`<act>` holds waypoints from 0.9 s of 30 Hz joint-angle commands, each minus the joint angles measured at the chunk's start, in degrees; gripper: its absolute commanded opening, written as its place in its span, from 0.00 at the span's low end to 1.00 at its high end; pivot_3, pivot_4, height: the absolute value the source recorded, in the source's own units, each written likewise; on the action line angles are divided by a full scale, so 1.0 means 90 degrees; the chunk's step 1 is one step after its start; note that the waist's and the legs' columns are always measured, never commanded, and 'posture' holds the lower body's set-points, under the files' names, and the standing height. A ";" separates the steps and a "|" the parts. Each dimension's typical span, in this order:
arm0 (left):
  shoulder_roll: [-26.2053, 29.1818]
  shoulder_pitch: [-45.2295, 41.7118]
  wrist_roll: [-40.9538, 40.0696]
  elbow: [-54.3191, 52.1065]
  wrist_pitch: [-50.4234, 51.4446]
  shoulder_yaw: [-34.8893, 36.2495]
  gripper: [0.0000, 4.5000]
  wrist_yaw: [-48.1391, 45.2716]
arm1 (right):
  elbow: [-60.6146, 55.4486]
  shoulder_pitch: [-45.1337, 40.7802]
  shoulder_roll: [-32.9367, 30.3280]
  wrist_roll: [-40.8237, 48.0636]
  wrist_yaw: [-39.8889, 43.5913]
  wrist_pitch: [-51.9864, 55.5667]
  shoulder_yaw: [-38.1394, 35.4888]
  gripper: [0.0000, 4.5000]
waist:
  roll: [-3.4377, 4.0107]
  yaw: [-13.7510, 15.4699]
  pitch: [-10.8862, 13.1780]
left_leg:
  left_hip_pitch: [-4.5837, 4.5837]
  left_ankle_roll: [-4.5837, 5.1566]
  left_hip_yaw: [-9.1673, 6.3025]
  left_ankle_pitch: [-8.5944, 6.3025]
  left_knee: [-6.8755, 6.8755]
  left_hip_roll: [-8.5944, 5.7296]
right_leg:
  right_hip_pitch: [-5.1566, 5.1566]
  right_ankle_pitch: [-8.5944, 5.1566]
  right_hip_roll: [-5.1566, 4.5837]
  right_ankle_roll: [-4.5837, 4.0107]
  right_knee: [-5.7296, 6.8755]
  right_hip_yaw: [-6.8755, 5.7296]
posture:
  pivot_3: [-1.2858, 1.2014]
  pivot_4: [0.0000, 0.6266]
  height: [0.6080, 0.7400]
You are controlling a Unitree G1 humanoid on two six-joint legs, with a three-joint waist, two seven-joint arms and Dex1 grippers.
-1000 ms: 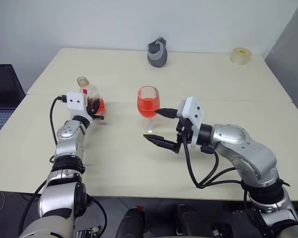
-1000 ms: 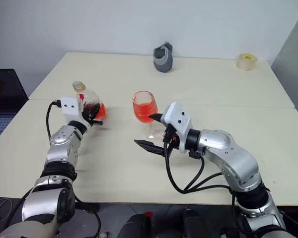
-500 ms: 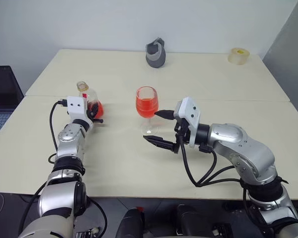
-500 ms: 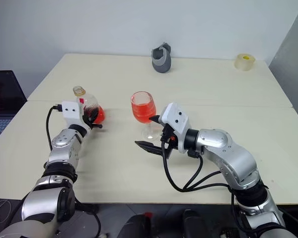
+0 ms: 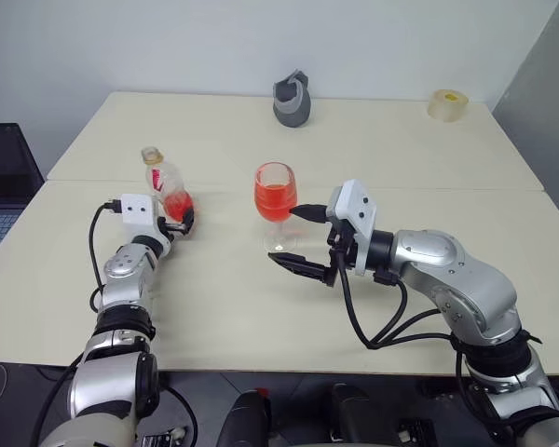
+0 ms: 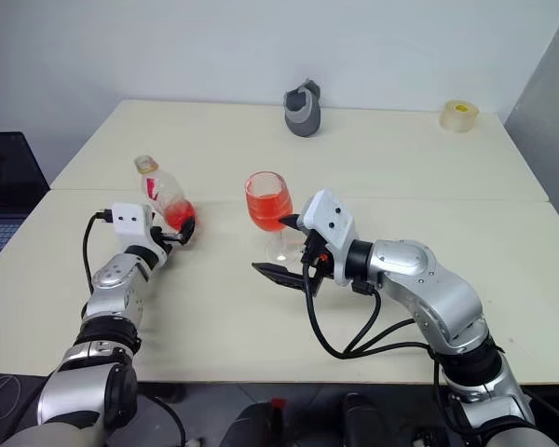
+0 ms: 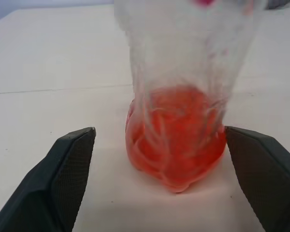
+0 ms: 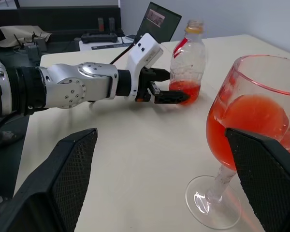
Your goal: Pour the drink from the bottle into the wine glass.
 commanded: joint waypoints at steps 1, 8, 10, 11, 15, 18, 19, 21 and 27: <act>0.0133 0.0276 -0.0123 -0.0750 0.0139 0.0122 0.99 -0.0029 | -0.0347 -0.0002 -0.0003 0.0236 -0.0033 0.0031 -0.0302 1.00 | 0.0000 -0.0003 0.0000 | 0.0000 0.0000 0.0001 0.0000 -0.0001 0.0000 | 0.0000 0.0000 0.0000 0.0000 0.0000 0.0001 | 0.52 0.24 1.00; 0.0230 0.1456 -0.0433 -0.2985 0.1002 0.0354 0.99 -0.0004 | -0.0582 0.0553 -0.0057 0.0258 -0.0429 0.0100 -0.0703 1.00 | -0.0002 -0.0002 -0.0001 | -0.0003 0.0000 0.0002 0.0000 -0.0003 0.0003 | 0.0000 0.0000 -0.0004 0.0000 -0.0005 0.0007 | 0.52 0.24 1.00; 0.0228 0.1760 -0.0543 -0.3537 0.1276 0.0448 0.99 0.0071 | -0.0615 0.0785 -0.0042 0.0237 -0.0516 -0.0002 -0.0760 1.00 | -0.0002 0.0010 -0.0001 | -0.0002 0.0000 0.0002 0.0000 -0.0003 0.0003 | 0.0000 0.0000 -0.0005 0.0000 -0.0005 0.0008 | 0.52 0.24 1.00; 0.0220 0.1938 -0.0596 -0.3852 0.1408 0.0512 0.99 0.0116 | -0.0631 0.0977 -0.0017 0.0189 -0.0560 -0.0158 -0.0793 1.00 | -0.0003 0.0014 -0.0002 | -0.0002 0.0000 0.0001 0.0000 -0.0002 0.0003 | 0.0000 0.0000 -0.0005 0.0000 -0.0003 0.0006 | 0.52 0.24 1.00; 0.0138 0.2560 -0.0826 -0.5040 0.2061 0.0696 0.99 0.0304 | -0.0127 0.1732 0.0284 -0.0345 -0.0828 -0.1447 -0.1008 1.00 | -0.0005 0.0013 -0.0003 | 0.0000 0.0000 0.0001 0.0000 -0.0003 0.0003 | 0.0005 -0.0001 -0.0005 0.0001 -0.0007 0.0006 | 0.52 0.24 1.00; 0.0037 0.2899 -0.0756 -0.5743 0.2417 0.0654 0.99 0.0556 | 0.0507 0.2052 0.0627 -0.0618 -0.1025 -0.2311 -0.1194 1.00 | -0.0006 0.0015 -0.0004 | 0.0004 0.0000 0.0005 0.0000 -0.0003 0.0001 | 0.0008 -0.0001 -0.0005 0.0001 -0.0006 0.0008 | 0.52 0.24 1.00; -0.0025 0.2962 -0.0745 -0.5923 0.2484 0.0653 0.99 0.0654 | 0.0721 0.2134 0.0758 -0.0649 -0.1074 -0.2540 -0.1264 1.00 | -0.0006 0.0015 -0.0004 | 0.0005 0.0000 0.0005 0.0000 -0.0003 0.0001 | 0.0008 -0.0001 -0.0005 0.0001 -0.0006 0.0008 | 0.52 0.24 1.00; -0.0131 0.3037 -0.0652 -0.6216 0.2583 0.0615 0.99 0.0863 | 0.1218 0.2238 0.1030 -0.0825 -0.1241 -0.3066 -0.1361 1.00 | -0.0006 0.0021 -0.0004 | 0.0006 0.0000 0.0004 0.0000 -0.0004 0.0001 | 0.0008 -0.0001 -0.0004 0.0001 -0.0006 0.0008 | 0.52 0.24 1.00; -0.0461 0.3244 -0.0578 -0.6791 0.2602 0.0443 0.99 0.1044 | 0.2870 0.2163 0.1636 -0.1508 -0.1802 -0.4596 -0.1510 1.00 | -0.0006 0.0019 -0.0003 | 0.0010 -0.0001 0.0014 0.0000 -0.0010 0.0002 | 0.0008 0.0000 -0.0003 0.0001 -0.0006 0.0016 | 0.52 0.24 1.00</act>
